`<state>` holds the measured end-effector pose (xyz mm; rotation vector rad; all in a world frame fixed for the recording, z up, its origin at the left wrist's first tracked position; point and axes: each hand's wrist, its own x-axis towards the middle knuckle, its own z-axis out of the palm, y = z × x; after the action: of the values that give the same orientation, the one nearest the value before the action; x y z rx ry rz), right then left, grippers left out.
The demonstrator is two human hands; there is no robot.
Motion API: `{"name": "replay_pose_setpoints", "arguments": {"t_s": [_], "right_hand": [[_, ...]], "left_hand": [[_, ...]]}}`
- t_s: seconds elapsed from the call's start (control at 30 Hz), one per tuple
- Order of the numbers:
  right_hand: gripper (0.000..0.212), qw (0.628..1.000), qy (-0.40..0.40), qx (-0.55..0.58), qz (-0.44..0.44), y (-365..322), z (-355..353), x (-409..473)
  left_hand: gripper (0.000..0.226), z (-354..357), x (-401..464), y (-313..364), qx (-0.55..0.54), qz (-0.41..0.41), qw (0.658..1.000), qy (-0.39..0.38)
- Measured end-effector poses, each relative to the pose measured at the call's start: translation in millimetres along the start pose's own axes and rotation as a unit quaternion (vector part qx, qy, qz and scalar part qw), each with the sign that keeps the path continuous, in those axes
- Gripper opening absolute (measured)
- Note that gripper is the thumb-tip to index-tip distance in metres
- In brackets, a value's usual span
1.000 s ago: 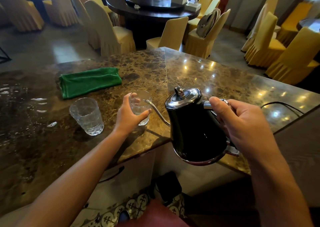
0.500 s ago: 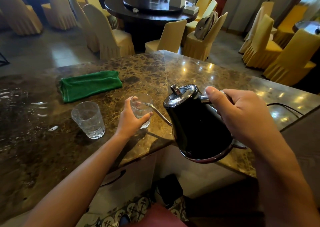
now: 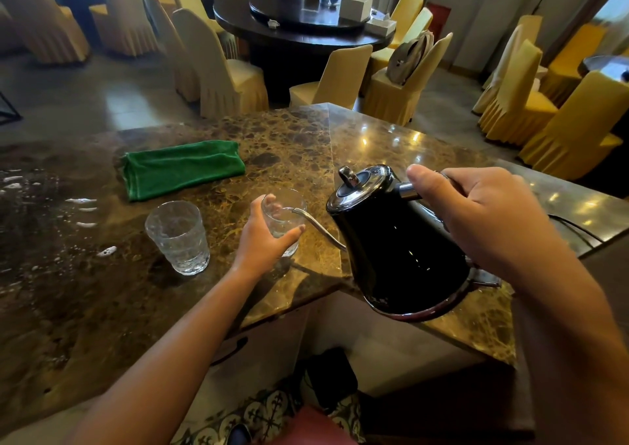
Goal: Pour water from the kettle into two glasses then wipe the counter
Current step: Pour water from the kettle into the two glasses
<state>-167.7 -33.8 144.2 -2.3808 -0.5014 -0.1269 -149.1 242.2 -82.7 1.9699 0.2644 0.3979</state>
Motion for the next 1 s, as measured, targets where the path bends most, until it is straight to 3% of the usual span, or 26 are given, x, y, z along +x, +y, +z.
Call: {"name": "replay_pose_setpoints", "arguments": {"t_s": [0.27, 0.6, 1.0], "right_hand": [[0.058, 1.0, -0.014, 0.001, -0.008, -1.2, -1.3, -0.7], [0.067, 1.0, -0.017, -0.012, -0.014, 5.1, 1.4, -2.2], [0.066, 0.997, 0.016, 0.073, 0.029, 29.0, 10.8, -21.3]], "left_hand": [[0.09, 1.9, 0.3, -0.6, -0.002, 0.004, 1.0, 0.002], [0.09, 1.8, -0.9, 0.3, -0.007, 0.001, 1.0, 0.005], [0.087, 3.7, -0.6, -0.1, -0.009, 0.004, 1.0, 0.011]]}}
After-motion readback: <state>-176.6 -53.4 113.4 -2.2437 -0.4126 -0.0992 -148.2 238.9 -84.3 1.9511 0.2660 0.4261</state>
